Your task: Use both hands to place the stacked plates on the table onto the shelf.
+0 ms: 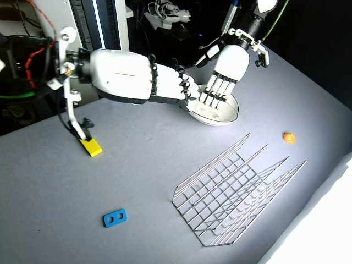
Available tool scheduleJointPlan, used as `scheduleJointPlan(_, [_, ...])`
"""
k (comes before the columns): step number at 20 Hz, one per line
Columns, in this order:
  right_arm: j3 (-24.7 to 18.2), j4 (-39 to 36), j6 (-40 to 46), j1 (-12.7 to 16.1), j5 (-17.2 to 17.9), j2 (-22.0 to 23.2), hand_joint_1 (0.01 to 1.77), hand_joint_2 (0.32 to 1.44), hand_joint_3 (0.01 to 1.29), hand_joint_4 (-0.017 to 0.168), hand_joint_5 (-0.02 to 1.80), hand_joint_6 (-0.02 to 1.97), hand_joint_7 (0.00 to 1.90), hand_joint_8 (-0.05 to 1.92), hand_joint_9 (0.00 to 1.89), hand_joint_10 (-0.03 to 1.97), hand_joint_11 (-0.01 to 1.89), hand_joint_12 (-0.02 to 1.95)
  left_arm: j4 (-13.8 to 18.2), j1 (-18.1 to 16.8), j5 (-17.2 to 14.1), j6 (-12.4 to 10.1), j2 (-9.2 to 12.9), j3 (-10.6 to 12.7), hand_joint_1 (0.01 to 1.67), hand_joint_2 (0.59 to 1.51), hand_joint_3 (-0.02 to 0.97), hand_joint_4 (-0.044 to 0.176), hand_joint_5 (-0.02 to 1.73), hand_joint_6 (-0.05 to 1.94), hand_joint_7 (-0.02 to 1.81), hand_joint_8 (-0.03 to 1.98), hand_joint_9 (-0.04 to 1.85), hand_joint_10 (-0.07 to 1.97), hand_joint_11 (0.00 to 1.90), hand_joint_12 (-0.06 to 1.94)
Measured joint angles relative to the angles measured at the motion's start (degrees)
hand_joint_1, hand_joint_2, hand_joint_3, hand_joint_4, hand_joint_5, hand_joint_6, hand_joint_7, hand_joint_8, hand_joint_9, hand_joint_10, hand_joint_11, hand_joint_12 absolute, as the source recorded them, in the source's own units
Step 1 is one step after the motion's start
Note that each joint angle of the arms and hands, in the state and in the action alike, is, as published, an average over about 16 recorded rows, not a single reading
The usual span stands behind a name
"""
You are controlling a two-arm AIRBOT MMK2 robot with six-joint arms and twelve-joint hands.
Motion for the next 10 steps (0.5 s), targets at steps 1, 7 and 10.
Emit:
scheduleJointPlan(1, [0.34,0.01,-0.89,0.52,-0.93,-1.09,1.05,1.01,0.02,-0.004,0.10,0.02,0.05,0.01,0.07,0.00,0.02,0.66,-0.39,-0.05,0.43,-0.09,-0.05,-0.16,0.02,1.061,0.014,0.004,-0.01,-0.01,-0.01,-0.02,0.01,0.00,0.01,0.01])
scheduleJointPlan(7, [3.88,0.11,-8.05,3.50,-7.28,-9.70,1.07,1.01,0.02,-0.003,0.10,0.02,0.04,0.01,0.06,0.00,0.02,0.68,-2.87,-0.24,2.44,-0.16,-0.44,-0.73,0.02,1.061,0.014,0.004,-0.01,-0.01,-0.01,-0.02,0.01,0.00,0.01,0.01])
scheduleJointPlan(10, [6.45,0.23,-11.99,4.44,-9.77,-14.47,1.07,1.01,0.02,-0.003,0.09,0.02,0.04,0.01,0.06,0.00,0.02,0.69,-3.75,-0.28,3.08,-0.16,-0.59,-0.87,0.02,1.063,0.014,0.004,-0.01,-0.01,-0.01,-0.02,0.01,0.00,0.01,0.01])
